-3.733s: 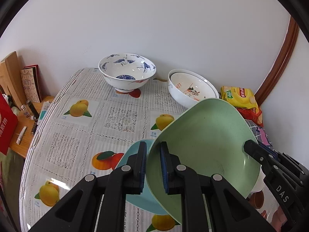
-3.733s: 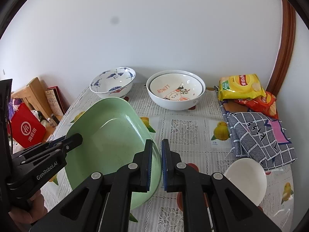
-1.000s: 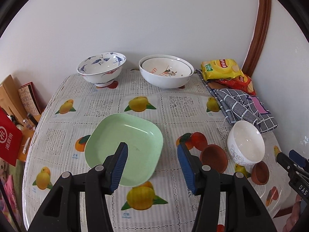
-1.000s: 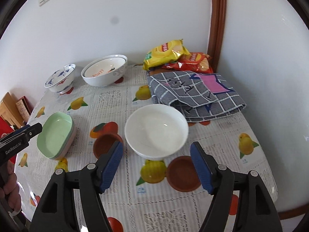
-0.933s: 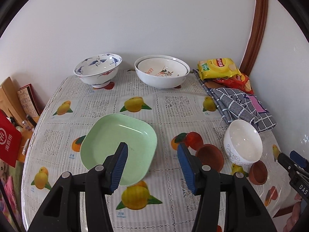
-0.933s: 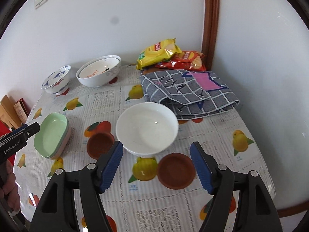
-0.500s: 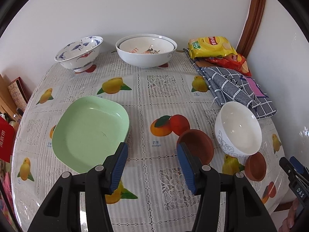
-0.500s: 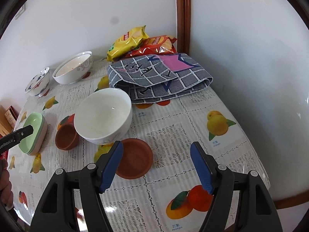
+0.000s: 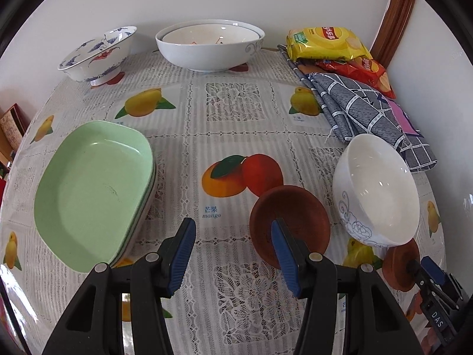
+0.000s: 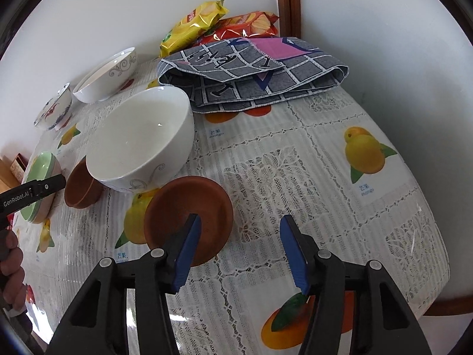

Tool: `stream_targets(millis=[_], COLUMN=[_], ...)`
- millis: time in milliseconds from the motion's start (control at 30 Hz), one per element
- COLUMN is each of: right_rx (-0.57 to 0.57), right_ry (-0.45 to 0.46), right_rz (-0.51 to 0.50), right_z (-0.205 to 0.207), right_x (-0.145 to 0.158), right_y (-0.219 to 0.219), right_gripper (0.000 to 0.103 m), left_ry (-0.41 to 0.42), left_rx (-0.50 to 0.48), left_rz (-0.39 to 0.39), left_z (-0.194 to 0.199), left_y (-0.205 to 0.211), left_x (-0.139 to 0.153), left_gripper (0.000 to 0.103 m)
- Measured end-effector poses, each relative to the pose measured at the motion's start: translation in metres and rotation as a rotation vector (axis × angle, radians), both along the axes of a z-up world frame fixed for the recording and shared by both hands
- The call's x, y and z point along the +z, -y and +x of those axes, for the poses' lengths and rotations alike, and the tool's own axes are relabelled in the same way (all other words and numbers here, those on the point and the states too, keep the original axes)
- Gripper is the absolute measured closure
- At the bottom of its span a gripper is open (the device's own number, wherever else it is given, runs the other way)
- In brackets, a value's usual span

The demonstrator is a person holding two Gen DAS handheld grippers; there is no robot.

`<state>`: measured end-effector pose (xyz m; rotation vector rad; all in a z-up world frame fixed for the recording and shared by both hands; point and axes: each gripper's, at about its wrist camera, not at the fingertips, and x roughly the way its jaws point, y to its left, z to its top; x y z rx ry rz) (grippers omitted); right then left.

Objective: Organize plates and bowls
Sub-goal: 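Move the right tool to the brown clay saucer and close on its rim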

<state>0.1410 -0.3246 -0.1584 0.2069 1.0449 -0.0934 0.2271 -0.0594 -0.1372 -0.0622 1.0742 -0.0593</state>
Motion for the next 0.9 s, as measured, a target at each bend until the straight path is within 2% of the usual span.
stream_targets(millis=[167,267,400,567,633,700,733,900], right_rx=[0.013,0.009,0.019,0.022,0.034,0.043,0.043,0.035], right_ry=[-0.017,-0.010,-0.014,-0.011,-0.007,-0.006,-0.004,0.016], right_rz=[0.008,0.021,0.002,-0.004,-0.003,-0.001,-0.008,0.003], right_z=[0.008,0.008,0.011,0.013,0.014,0.013,0.013,0.011], right_x=[-0.011,-0.013,-0.015,-0.015,-0.015,-0.013,-0.013,-0.007], right_y=[0.001,0.000,-0.003,-0.004,-0.006,-0.009,-0.010,-0.011], right_gripper=[0.060,0.074,0.076,0.076,0.085,0.090,0.090,0.094], left_ry=[-0.011,-0.017,-0.031,-0.050,-0.047,-0.045,-0.047,-0.031], left_rx=[-0.010,-0.005,-0.005,-0.024,-0.026,-0.036,-0.043,-0.063], left_rz=[0.007,0.008,-0.009,-0.030,-0.033,-0.046,-0.055,-0.042], left_z=[0.008,0.012,0.016,0.018,0.018,0.017,0.017,0.013], left_y=[0.006,0.006,0.005,0.009,0.010,0.011,0.012,0.015], left_x=[-0.010,-0.014,-0.019,-0.025,-0.026,-0.026,-0.026,-0.020], left_gripper=[0.052,0.052,0.052,0.070,0.073,0.080,0.089,0.093])
